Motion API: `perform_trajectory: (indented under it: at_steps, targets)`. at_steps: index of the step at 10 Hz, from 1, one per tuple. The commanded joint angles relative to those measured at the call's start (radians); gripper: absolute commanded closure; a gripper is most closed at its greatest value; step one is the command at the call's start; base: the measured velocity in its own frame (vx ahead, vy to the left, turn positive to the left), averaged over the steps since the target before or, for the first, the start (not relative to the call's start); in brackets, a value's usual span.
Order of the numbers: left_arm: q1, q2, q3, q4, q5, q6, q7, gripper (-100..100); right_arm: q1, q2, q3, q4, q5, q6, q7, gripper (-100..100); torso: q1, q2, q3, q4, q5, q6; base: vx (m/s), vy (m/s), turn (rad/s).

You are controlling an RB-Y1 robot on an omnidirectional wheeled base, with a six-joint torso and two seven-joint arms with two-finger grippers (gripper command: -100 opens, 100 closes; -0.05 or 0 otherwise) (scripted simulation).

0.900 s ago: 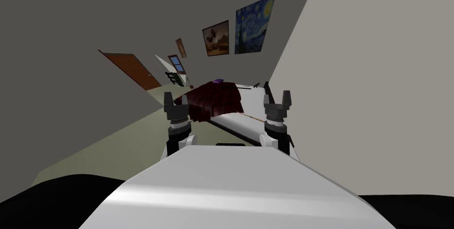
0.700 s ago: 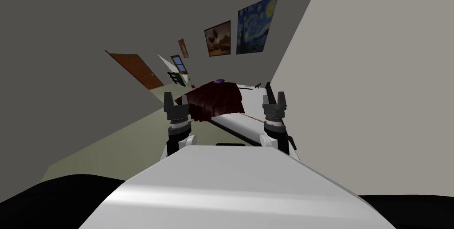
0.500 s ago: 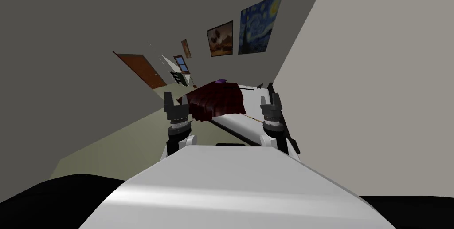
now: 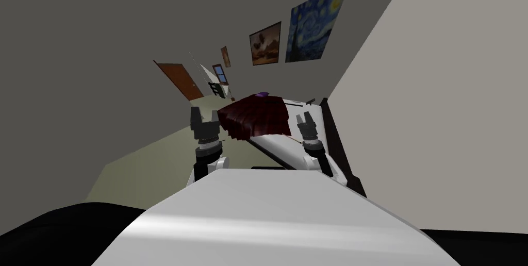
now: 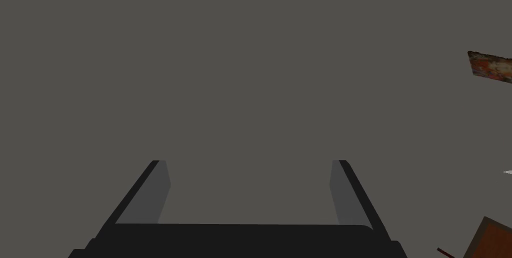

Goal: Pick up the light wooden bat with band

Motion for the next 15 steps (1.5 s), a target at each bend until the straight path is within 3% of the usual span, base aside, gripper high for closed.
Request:
perform_trajectory:
  at_steps: [1,2,6,7,9,15]
  targets:
    - [0.000,0.000,0.000,0.000,0.000,0.000,0.000,0,-0.030,-0.050,0.010,0.050,0.013,-0.011,0.012,-100,0.000,0.000,0.000,0.000,0.000,0.000,0.076,0.011,0.347]
    - [0.000,0.000,0.000,0.000,0.000,0.000,0.000,0,-0.030,-0.062,0.010,0.057,0.013,-0.011,0.012,-100,0.000,-0.001,-0.001,0.000,0.000,0.000,0.062,-0.007,0.076]
    - [0.000,0.000,0.000,0.000,0.000,0.000,0.000,0,-0.106,-0.183,0.035,0.179,0.043,-0.039,0.040,-100,-0.001,-0.001,0.000,0.000,0.000,0.001,0.058,-0.001,0.175]
    - [0.000,0.000,0.000,0.000,0.000,0.000,0.000,0,-0.106,-0.189,0.035,0.191,0.043,-0.039,0.040,-100,-0.001,0.000,0.000,0.000,0.000,0.000,0.043,-0.007,0.108]
    - [0.000,0.000,0.000,0.000,0.000,0.000,0.000,0,-0.155,-0.255,0.056,0.261,0.064,-0.059,0.061,-100,0.000,-0.001,0.000,0.000,0.000,0.000,0.075,0.000,0.287]
    - [0.000,0.000,0.000,0.000,0.000,0.000,0.000,0,-0.217,-0.404,0.096,0.434,0.100,-0.085,0.097,-100,0.000,-0.001,-0.001,0.000,0.000,0.001,0.056,-0.006,0.160]
